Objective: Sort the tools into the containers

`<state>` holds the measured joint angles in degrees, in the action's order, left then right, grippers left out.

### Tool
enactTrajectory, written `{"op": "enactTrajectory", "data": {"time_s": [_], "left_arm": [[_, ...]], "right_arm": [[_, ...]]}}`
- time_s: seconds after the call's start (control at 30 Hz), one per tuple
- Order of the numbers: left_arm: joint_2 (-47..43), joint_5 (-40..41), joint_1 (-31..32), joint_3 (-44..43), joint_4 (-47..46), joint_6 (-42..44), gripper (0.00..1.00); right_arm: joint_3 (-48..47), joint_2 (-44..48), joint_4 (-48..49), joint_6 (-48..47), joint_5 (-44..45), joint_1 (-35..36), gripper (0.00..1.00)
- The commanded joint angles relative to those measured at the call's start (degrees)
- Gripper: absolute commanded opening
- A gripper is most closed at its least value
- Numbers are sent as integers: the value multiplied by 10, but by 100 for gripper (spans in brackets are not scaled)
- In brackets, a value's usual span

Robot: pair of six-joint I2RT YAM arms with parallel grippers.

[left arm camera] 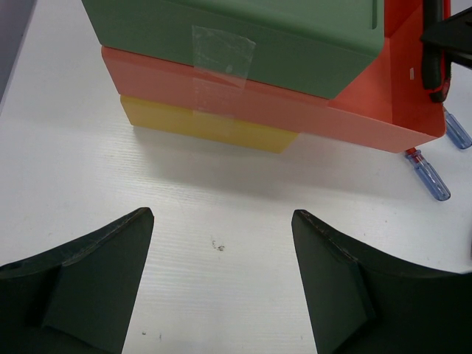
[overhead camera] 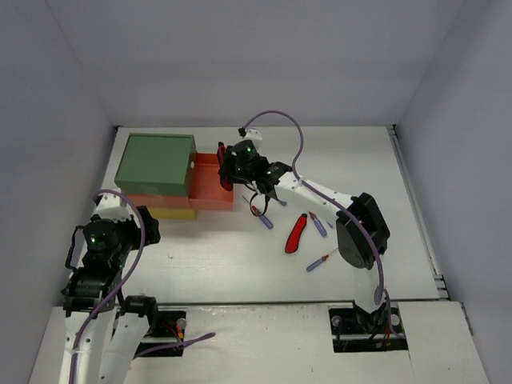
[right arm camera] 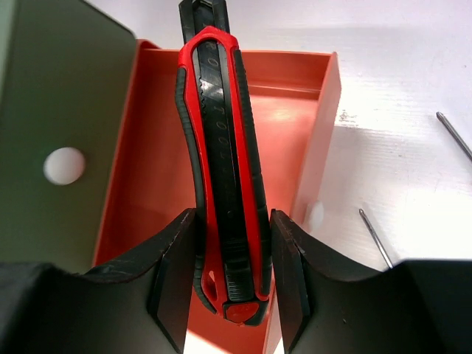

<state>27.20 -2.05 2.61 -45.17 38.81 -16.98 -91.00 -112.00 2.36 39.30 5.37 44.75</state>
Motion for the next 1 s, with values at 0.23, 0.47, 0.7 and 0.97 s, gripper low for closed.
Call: {"op": "enactTrajectory", "data": {"time_s": [0.23, 0.47, 0.7, 0.97], "left_arm": [[10, -1, -2, -6, -33, -7, 73], [10, -1, -2, -5, -32, -7, 73], [8, -3, -2, -5, -34, -7, 73], [12, -4, -3, -4, -33, -8, 73]], "right_arm": [[-35, 23, 56, 10, 45, 2, 54], [-4, 51, 55, -6, 37, -2, 62], [148, 177, 51, -82, 27, -95, 62], [306, 294, -36, -142, 19, -243, 62]]}}
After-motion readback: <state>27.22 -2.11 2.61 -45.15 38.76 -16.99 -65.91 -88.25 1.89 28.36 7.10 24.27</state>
